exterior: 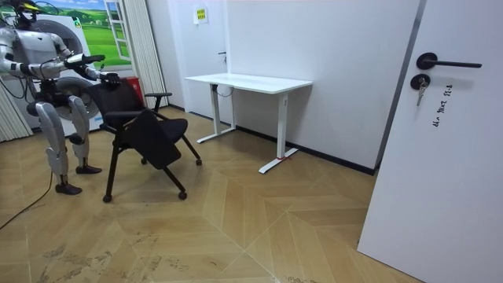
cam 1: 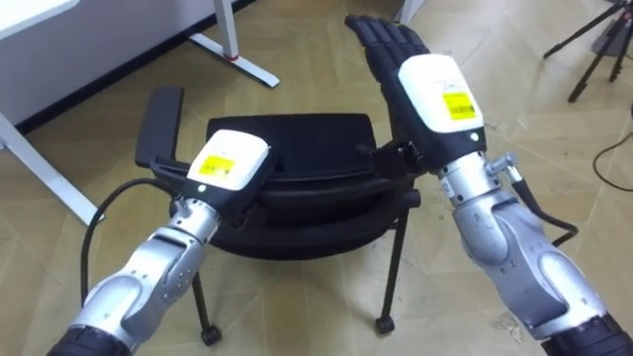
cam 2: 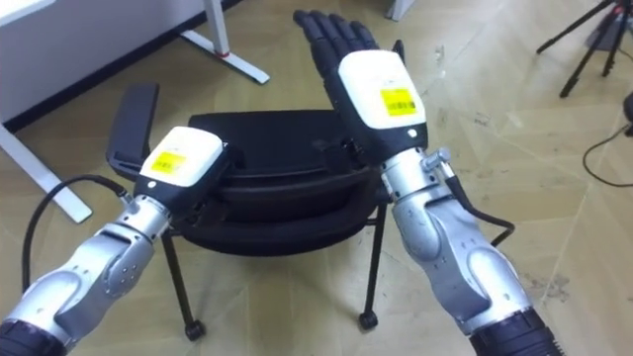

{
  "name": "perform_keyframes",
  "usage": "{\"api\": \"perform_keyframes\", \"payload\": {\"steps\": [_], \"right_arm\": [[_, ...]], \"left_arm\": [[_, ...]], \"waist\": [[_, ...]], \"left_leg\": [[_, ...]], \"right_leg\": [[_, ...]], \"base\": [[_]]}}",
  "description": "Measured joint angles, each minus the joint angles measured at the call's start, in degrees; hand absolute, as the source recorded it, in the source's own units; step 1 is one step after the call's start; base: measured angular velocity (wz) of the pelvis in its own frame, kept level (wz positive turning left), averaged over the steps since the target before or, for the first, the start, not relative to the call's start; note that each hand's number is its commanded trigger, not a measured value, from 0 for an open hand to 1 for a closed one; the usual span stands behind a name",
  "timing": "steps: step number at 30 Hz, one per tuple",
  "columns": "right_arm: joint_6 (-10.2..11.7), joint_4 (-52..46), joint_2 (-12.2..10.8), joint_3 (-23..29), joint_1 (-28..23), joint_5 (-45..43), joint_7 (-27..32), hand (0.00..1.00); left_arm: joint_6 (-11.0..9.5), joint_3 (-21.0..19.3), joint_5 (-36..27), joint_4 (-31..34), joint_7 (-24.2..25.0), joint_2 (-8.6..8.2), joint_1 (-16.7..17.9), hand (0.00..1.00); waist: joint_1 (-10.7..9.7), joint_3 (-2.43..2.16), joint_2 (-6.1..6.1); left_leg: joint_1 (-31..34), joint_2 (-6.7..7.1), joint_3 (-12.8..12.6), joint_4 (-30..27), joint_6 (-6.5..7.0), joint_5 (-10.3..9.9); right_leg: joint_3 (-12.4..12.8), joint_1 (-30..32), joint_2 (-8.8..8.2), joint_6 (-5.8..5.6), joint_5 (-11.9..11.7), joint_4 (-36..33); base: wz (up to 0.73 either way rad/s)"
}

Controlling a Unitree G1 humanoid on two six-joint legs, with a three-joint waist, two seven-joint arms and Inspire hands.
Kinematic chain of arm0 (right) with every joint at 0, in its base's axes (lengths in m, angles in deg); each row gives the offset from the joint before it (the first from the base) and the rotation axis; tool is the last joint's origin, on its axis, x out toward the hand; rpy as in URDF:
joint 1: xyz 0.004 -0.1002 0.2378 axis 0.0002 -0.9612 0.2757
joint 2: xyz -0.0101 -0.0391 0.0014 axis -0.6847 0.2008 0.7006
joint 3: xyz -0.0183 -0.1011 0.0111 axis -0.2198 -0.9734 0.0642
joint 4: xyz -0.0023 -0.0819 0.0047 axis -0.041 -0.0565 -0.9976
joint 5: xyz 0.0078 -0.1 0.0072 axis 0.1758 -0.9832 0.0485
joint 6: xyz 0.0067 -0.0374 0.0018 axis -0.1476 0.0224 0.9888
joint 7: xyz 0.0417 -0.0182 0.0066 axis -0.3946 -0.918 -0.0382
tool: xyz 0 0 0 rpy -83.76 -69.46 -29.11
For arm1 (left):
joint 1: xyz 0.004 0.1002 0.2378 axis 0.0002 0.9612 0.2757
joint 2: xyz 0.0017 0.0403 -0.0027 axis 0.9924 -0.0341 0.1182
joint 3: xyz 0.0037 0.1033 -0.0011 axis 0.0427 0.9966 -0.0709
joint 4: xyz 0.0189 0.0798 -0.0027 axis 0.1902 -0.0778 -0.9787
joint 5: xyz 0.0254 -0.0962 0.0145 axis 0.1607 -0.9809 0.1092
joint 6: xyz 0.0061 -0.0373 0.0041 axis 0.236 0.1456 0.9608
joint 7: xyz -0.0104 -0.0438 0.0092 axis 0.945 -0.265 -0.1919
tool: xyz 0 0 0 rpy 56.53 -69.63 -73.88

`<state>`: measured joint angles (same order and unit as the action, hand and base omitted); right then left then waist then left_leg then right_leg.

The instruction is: Push chair

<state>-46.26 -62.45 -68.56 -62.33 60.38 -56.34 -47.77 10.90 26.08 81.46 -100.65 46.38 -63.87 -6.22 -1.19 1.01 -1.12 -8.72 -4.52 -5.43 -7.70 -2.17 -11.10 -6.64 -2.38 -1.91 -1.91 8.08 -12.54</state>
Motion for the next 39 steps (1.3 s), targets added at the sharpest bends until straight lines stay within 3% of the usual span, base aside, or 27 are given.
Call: {"api": "perform_keyframes", "payload": {"steps": [11,17,22,25,27,28,29,30,31,32,33,34,35,39], "right_arm": [[0.7,3.9,0.3,-2.0,1.7,-2.4,-4.5,0.00],[1.6,3.8,0.4,-2.0,4.0,-0.4,-9.8,0.00],[2.2,3.8,0.5,-2.0,4.9,0.1,-12.4,0.00],[2.5,3.8,0.5,-2.0,4.9,0.1,-13.6,0.00],[2.5,3.9,0.3,-1.9,4.9,0.2,-13.9,0.00],[2.6,3.4,0.8,-1.1,4.9,0.8,-13.9,0.00],[2.6,3.4,1.2,0.6,5.0,1.1,-13.8,0.00],[2.2,3.5,1.0,0.8,4.9,0.7,-13.8,0.00],[2.4,3.8,1.2,0.3,4.5,-0.2,-14.3,0.00],[2.5,4.0,1.2,-0.1,3.4,-0.3,-15.0,0.00],[2.4,3.9,1.2,-0.4,3.1,-0.3,-15.3,0.00],[2.1,3.8,1.7,-1.4,3.0,-0.3,-15.9,0.00],[1.3,4.1,2.0,-2.5,2.9,-0.1,-16.4,0.00],[0.0,5.6,2.1,-4.0,2.9,0.2,-18.8,0.00]], "left_arm": [[-0.8,0.9,0.0,-0.3,0.1,-0.25,-0.1,1.00],[-1.2,1.0,0.3,-0.4,0.6,-0.27,-0.9,1.00],[-1.8,1.0,0.3,-0.5,0.6,-0.26,-1.0,1.00],[-2.2,1.0,0.3,-1.0,0.6,-0.29,-0.9,1.00],[-2.2,1.0,0.3,-1.1,0.7,-0.50,-1.0,1.00],[-2.3,1.1,0.4,-1.1,0.8,-1.52,-1.7,1.00],[-2.4,1.5,1.0,-1.0,1.1,-2.46,-2.8,1.00],[-2.5,1.5,1.7,-0.9,1.2,-2.57,-2.8,1.00],[-2.5,1.6,1.8,-1.1,1.8,-2.50,-2.7,1.00],[-2.5,1.8,1.8,-1.5,2.3,-1.88,-2.7,1.00],[-2.5,1.7,1.7,-1.4,2.3,-1.35,-2.7,1.00],[-2.2,1.4,1.6,-1.6,2.0,-0.72,-2.6,1.00],[-1.5,1.4,1.5,-2.2,1.9,-0.74,-2.6,1.00],[0.7,1.3,1.1,-2.9,1.8,-0.69,-2.7,1.00]], "waist": [[0.0,0.24,0.31],[-0.1,0.79,0.51],[-0.1,0.79,0.52],[-0.1,0.86,0.38],[-0.2,1.25,-0.57],[-0.4,1.18,-0.62],[0.4,0.82,-1.23],[1.3,0.79,-1.88],[2.3,0.85,-1.84],[2.7,1.12,-1.36],[2.8,1.05,-1.58],[2.8,0.76,-1.84],[2.6,0.61,-0.80],[1.2,0.53,-0.42]], "left_leg": [[-0.9,0.13,0.9,-0.5,0.00,0.0],[-0.4,0.39,1.3,-1.4,0.00,0.0],[-0.1,0.38,2.5,-2.0,0.00,0.0],[0.6,0.84,2.4,-4.3,0.00,0.0],[3.6,2.12,2.4,-8.6,0.55,-1.4],[6.4,3.31,2.6,-4.3,1.76,-1.1],[8.1,4.07,1.9,-0.5,2.31,4.2],[7.8,4.52,1.6,-0.5,2.52,4.8],[6.7,4.25,2.9,-0.8,2.62,4.6],[6.0,3.69,6.3,-1.0,2.51,4.6],[6.1,3.76,7.5,-1.4,2.32,4.5],[6.2,4.44,8.1,-1.9,1.60,3.5],[6.1,4.36,7.8,-2.0,1.68,2.9],[6.0,4.30,7.8,-1.7,1.69,2.9]], "right_leg": [[0.0,-1.8,-0.21,0.01,0.0,0.1],[-0.7,-2.5,-0.53,0.01,0.0,1.0],[-1.3,-2.9,-0.63,0.02,0.0,0.9],[-0.8,-3.7,-1.22,0.04,0.0,1.0],[2.1,-4.1,-3.19,0.08,-0.1,1.2],[5.1,-3.6,-3.94,-0.12,0.1,1.5],[5.1,-2.8,-4.27,-1.59,1.3,1.3],[5.0,-2.5,-4.59,-1.90,1.6,1.2],[2.9,-2.1,-4.17,-1.40,1.3,0.3],[3.9,-2.4,-2.76,0.01,1.0,2.7],[4.9,-2.3,-1.89,0.39,-0.2,5.1],[3.1,-2.2,-1.41,0.24,-1.5,5.4],[2.7,-2.3,-1.27,0.10,-1.4,5.1],[2.0,-2.3,-1.15,-0.11,-1.0,4.8]], "base": [[0.05],[0.08],[0.09],[0.06],[0.23],[0.33],[0.10],[-0.35],[-0.53],[-0.40],[-0.20],[-0.09],[0.00],[0.08]]}}
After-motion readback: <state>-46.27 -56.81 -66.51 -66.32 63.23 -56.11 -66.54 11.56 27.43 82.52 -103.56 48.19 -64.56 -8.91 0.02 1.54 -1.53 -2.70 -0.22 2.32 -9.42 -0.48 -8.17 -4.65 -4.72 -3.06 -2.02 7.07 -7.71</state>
